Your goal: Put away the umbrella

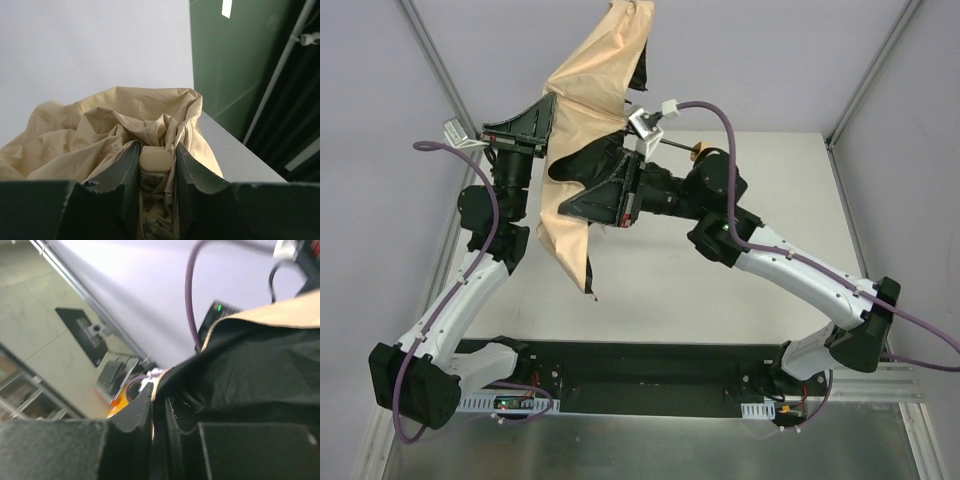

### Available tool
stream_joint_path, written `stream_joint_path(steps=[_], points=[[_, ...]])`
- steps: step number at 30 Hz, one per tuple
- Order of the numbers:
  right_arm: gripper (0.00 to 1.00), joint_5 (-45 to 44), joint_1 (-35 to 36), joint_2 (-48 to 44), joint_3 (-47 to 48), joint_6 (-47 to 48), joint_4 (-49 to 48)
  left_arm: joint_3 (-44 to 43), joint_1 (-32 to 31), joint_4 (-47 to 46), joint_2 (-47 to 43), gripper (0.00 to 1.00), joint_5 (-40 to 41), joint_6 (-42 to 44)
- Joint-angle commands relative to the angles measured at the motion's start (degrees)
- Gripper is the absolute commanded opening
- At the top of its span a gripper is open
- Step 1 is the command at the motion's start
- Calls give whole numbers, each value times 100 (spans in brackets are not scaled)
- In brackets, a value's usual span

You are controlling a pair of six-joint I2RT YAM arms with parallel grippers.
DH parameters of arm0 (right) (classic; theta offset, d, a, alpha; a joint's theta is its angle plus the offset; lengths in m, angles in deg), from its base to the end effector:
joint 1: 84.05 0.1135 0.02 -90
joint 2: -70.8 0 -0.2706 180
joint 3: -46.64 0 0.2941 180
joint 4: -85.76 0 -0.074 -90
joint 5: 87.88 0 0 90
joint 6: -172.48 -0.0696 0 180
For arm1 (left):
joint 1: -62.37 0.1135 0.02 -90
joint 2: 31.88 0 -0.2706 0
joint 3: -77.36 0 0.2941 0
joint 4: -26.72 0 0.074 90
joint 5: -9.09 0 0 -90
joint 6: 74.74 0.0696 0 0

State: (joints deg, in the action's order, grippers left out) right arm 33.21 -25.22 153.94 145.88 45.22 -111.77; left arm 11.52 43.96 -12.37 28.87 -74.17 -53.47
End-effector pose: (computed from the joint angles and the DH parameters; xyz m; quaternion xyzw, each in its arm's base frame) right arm 0.1667 0.3450 0.5377 -0.3172 0.4028 0.7161 0.4736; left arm 0.2714 -0.0817 0.4754 -0.2142 0.3287 -0.6172 0.6820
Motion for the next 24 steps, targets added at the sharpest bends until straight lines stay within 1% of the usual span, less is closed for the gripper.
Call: stream_joint_path(steps=[1, 2, 3, 4, 5, 6, 7, 8, 9, 13, 17, 18, 19, 20, 21, 22, 23, 24], points=[[26, 797, 173, -103, 700, 140, 1449, -552, 57, -1452, 77, 0, -647, 334], [43, 184, 208, -226, 963, 1010, 2846, -570, 57, -1521, 86, 0, -631, 334], [52, -361, 217, -280, 1122, 1540, 3538, -544, 57, -1618, 95, 0, -578, 316], [60, -741, 182, -324, 1298, 1789, 4154, -553, 57, -1732, 138, 0, -578, 299], [71, -1241, 173, -402, 1456, 1992, 4813, -587, 66, -1855, 182, 0, -630, 334], [79, -1629, 173, -516, 1528, 2212, 5115, -631, 75, -2039, 235, 0, -665, 386], [87, -1859, 173, -630, 1537, 2440, 5362, -649, 75, -2102, 270, 0, -874, 413], [94, -2192, 190, -727, 1528, 2460, 5582, -649, 75, -2076, 271, 0, -929, 422], [95, -2317, 182, -824, 1485, 2469, 5689, -667, 75, -2050, 262, 0, -1016, 404], [95, -2266, 260, -843, 1265, 2460, 5278, -711, 75, -1971, 192, 0, -1237, 641], [92, -2046, 506, -369, 1457, 2644, 4655, -685, 75, -2023, 218, 0, -1394, 589], [88, -2002, 524, -177, 1545, 2566, 4444, -693, 75, -2023, 218, 0, -1473, 537], [82, -1749, 498, 156, 1807, 2391, 4311, -685, 66, -2014, 244, 0, -1544, 405], [70, -1381, 489, 507, 2271, 2346, 4249, -719, 57, -2040, 270, 0, -1640, 282], [63, -1204, 515, 842, 2737, 2433, 4483, -746, 66, -2163, 323, 0, -1780, 203], [51, -1080, 516, 993, 3115, 2642, 4755, -703, 197, -2373, 306, 0, -1947, 185], [45, -809, 481, 1029, 3267, 2940, 4906, -615, 233, -2392, 245, 0, -1896, 106], [45, -711, 463, 908, 3216, 3091, 5047, -571, 337, -2349, 201, 0, -1879, -86]])
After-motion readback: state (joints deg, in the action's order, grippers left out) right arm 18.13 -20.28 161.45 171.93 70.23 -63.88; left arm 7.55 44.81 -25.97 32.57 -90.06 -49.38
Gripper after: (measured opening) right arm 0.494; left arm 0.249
